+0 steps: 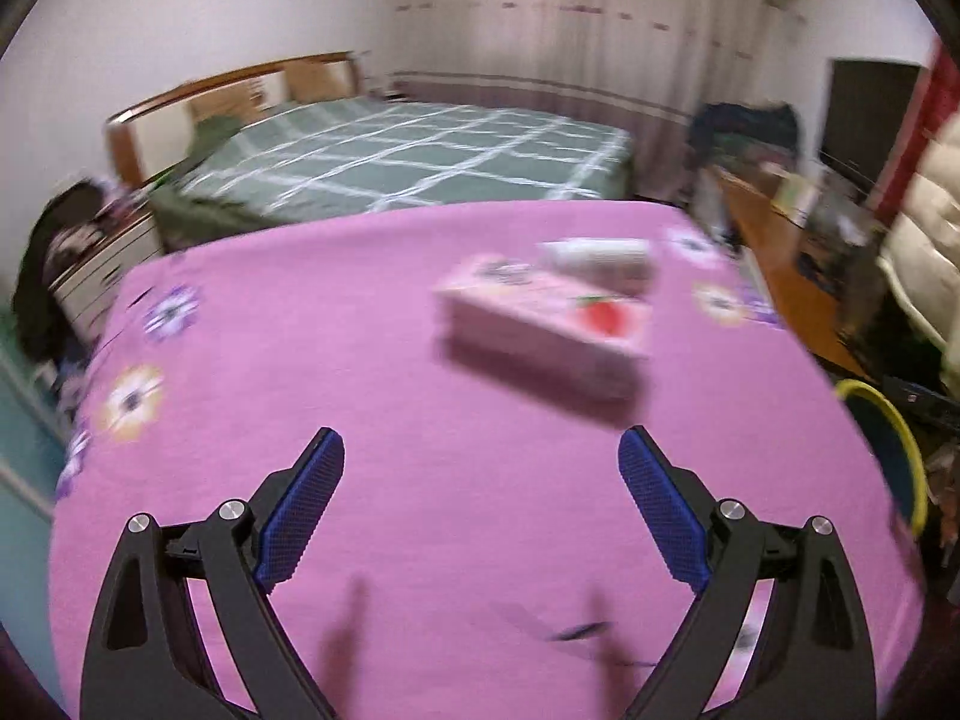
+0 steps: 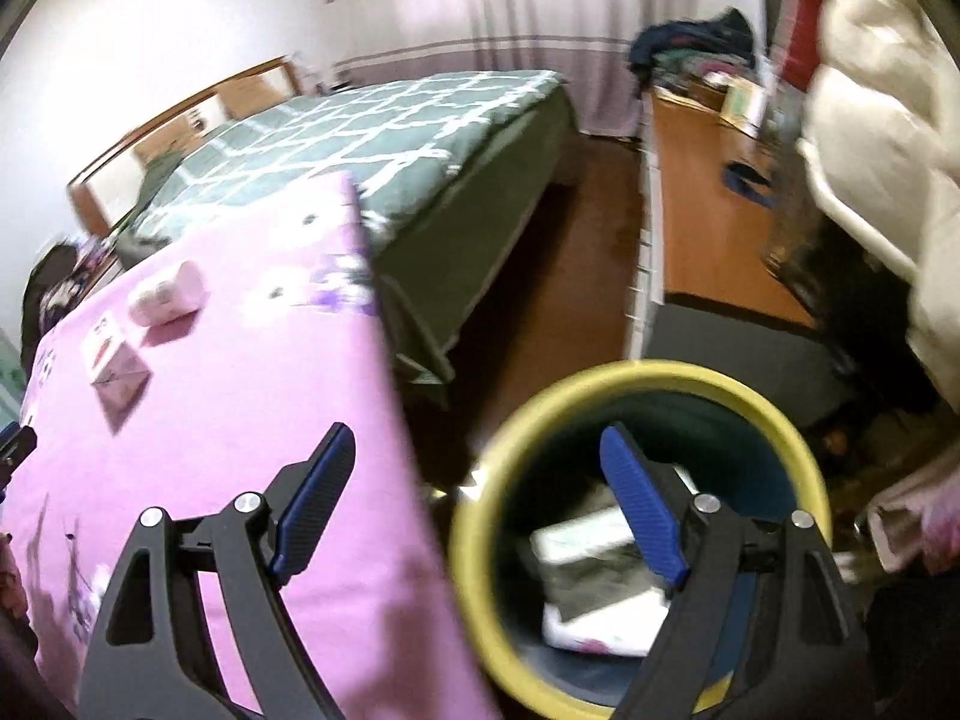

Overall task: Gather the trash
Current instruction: 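Grasp the white pill bottle with the right gripper and lift it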

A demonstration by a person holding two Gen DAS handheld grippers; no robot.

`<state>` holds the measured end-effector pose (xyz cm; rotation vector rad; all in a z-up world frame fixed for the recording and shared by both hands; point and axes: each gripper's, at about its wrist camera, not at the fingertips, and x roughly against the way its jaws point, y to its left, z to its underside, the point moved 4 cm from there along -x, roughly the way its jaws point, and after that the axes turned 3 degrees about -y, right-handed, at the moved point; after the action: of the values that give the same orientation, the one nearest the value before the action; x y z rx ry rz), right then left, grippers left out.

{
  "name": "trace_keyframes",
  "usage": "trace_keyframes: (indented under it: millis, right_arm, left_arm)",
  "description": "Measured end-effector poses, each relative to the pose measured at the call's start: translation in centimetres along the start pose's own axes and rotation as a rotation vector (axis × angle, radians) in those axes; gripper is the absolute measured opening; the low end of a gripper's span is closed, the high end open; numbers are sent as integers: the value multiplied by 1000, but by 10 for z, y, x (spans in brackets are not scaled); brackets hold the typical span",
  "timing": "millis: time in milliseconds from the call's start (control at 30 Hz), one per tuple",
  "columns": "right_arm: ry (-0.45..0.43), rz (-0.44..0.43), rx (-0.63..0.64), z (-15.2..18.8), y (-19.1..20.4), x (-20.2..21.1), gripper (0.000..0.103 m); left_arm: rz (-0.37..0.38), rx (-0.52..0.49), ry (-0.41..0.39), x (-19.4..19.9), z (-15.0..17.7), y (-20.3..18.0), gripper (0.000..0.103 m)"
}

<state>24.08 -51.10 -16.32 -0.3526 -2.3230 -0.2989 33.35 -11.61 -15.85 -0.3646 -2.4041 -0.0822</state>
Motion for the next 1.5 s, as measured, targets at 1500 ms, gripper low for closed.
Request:
trace_keyframes:
  millis: [1500]
  right_arm:
    - [185, -45, 258, -83, 284, -155, 82]
  left_arm:
    - [32, 132, 68, -21, 27, 52, 95]
